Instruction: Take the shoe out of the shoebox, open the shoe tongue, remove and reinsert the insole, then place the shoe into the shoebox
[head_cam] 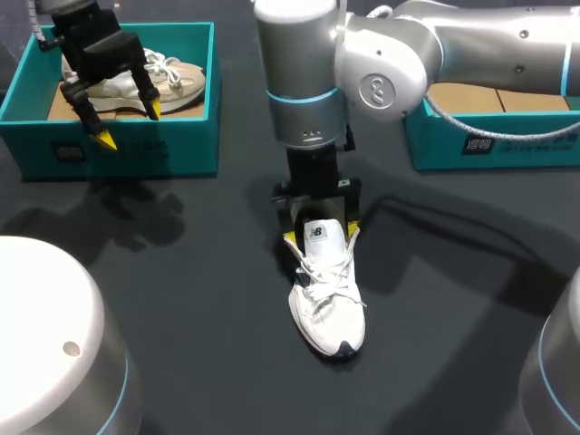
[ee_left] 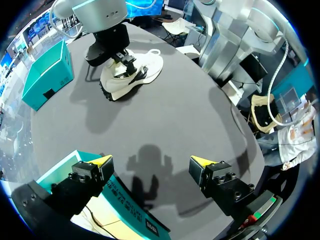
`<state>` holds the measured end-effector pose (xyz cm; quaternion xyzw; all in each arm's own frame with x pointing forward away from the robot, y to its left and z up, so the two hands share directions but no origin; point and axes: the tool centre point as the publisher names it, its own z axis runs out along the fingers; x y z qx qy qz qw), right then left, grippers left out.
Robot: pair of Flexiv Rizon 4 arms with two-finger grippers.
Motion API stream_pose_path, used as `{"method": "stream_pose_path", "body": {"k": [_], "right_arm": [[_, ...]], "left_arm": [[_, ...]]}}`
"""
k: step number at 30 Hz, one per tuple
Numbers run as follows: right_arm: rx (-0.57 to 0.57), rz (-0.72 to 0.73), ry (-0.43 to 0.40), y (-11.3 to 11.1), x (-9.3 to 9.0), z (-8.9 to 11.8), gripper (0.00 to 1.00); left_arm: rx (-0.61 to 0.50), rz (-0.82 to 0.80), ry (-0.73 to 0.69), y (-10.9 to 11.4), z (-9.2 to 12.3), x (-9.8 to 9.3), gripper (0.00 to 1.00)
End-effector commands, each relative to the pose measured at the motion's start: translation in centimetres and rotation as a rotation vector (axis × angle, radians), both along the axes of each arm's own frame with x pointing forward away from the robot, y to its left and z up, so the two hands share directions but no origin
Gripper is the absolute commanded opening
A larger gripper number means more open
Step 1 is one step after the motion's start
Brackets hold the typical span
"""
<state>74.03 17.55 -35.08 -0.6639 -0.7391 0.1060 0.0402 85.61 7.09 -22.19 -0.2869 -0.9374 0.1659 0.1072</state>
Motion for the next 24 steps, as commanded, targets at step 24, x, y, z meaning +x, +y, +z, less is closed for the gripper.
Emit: {"method": "stream_pose_path", "body": {"k": [24], "right_arm": [[-0.001, 0.008, -0.050, -0.08, -1.51, 1.56, 0.83]], "left_arm": [[0.001, -0.001, -0.001, 0.05, 0.00, -0.02, 1.00]]}}
